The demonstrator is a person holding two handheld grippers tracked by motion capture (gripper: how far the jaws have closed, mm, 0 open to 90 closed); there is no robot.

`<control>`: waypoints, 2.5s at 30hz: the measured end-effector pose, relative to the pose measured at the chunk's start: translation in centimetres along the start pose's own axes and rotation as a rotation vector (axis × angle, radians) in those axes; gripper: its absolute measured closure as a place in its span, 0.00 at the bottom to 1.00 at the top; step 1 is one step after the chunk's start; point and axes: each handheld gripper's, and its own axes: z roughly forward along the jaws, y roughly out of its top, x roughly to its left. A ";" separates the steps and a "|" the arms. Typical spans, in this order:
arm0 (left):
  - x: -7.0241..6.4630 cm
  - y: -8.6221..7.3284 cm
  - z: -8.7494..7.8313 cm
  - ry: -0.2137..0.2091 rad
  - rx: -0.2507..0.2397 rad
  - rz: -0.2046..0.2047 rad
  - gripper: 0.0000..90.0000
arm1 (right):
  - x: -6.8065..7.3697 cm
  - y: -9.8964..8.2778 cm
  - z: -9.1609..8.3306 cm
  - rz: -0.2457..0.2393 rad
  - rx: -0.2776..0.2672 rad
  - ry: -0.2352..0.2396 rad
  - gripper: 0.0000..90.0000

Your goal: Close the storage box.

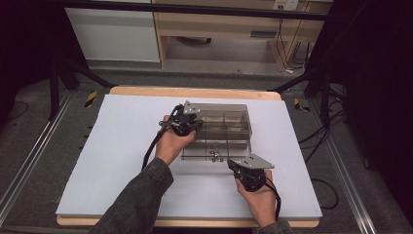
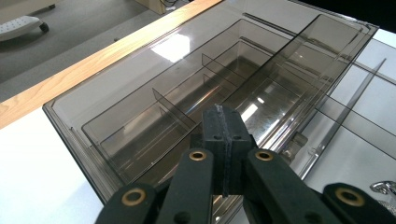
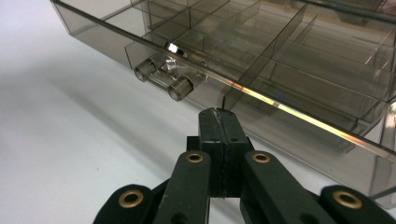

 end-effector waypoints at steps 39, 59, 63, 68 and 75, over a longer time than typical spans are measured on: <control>-0.1 0.2 0.0 -0.009 0.010 0.002 1.00 | -3.0 3.4 2.7 -0.031 0.051 -0.058 1.00; -0.2 0.4 0.1 -0.012 0.019 0.008 1.00 | -3.9 4.6 4.4 0.002 0.054 -0.059 1.00; -0.2 0.4 0.2 -0.014 0.019 0.009 1.00 | -4.1 4.6 4.9 0.005 0.061 -0.065 1.00; -0.2 0.4 0.1 -0.016 0.022 0.013 1.00 | -4.3 5.0 5.1 0.009 0.058 -0.068 1.00; -0.4 0.4 0.0 -0.015 0.022 0.016 1.00 | -4.0 5.2 5.3 -0.008 0.059 -0.068 1.00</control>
